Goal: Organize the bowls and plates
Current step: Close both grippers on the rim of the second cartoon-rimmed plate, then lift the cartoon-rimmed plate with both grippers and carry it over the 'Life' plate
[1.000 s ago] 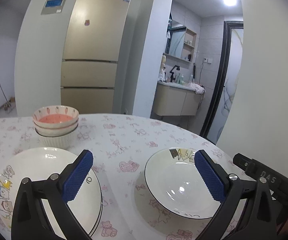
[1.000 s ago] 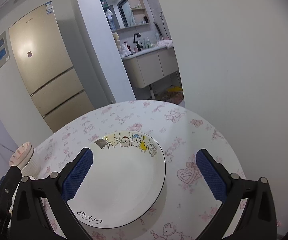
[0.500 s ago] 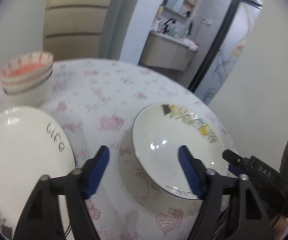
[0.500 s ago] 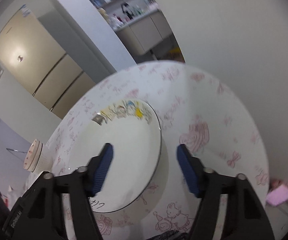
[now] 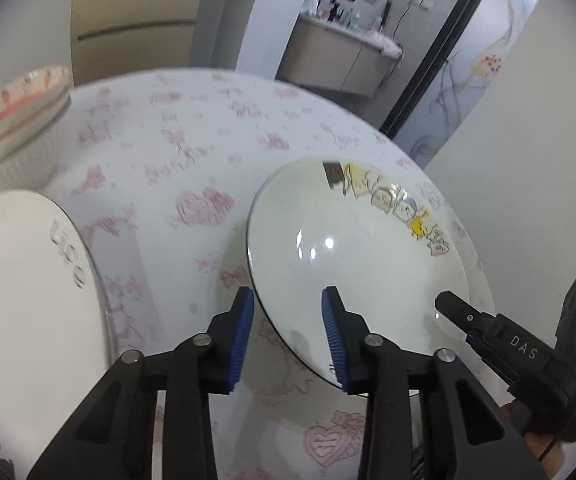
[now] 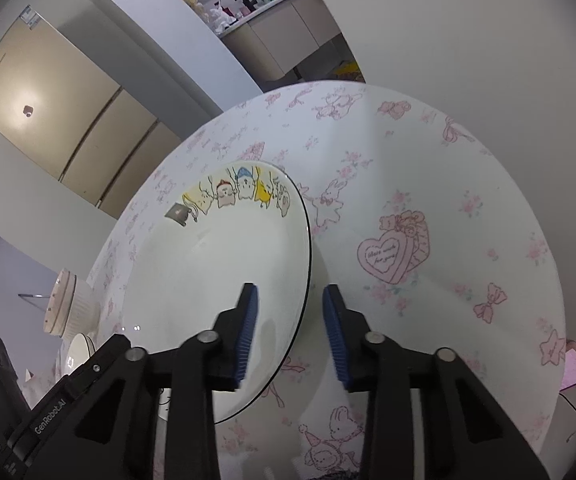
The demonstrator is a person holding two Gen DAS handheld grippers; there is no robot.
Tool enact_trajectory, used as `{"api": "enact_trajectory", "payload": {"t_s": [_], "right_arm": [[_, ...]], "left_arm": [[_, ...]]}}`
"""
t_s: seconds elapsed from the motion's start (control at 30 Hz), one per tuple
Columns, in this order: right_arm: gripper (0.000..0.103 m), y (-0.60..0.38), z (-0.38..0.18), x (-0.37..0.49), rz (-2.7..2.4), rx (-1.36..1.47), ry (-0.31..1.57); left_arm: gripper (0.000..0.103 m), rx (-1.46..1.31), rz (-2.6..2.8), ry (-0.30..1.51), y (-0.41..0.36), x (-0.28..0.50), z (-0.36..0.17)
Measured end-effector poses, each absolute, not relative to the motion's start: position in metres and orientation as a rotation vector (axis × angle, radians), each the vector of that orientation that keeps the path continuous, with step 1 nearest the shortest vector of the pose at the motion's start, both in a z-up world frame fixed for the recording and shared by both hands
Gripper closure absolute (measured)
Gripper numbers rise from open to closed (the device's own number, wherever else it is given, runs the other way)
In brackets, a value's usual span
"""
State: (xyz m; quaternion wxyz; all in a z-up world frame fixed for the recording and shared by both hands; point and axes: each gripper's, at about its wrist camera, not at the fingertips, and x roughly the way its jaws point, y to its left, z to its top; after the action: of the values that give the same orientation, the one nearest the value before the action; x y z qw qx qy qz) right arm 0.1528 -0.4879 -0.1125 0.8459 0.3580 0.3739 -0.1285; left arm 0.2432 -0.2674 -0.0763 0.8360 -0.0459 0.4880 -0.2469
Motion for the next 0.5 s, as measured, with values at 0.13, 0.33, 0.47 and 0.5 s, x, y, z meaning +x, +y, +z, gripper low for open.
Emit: {"api": "enact_trajectory", "payload": {"t_s": [0.13,0.33,0.47,0.5], "right_arm": [[0.076,-0.485,-0.113,0.154,-0.288,0.725,0.788],[0.083,-0.482,-0.112,0.155,-0.306,0.681,0.799],[0.087,-0.482,-0.113,0.156,-0.306,0.681,0.799],[0.09,-0.482,-0.114,0.156,-0.288,0.689,0.801]], "left_arm": [[0.066,-0.101,-0.492,1.072,-0.269,0.247,-0.083],[0.07,-0.109,-0.479,1.113,-0.275,0.244,-0.094],[0.076,-0.093,-0.477,1.094,-0.28,0.242,-0.095],[0.077,-0.092,-0.467,1.085,-0.279,0.241,-0.095]]}}
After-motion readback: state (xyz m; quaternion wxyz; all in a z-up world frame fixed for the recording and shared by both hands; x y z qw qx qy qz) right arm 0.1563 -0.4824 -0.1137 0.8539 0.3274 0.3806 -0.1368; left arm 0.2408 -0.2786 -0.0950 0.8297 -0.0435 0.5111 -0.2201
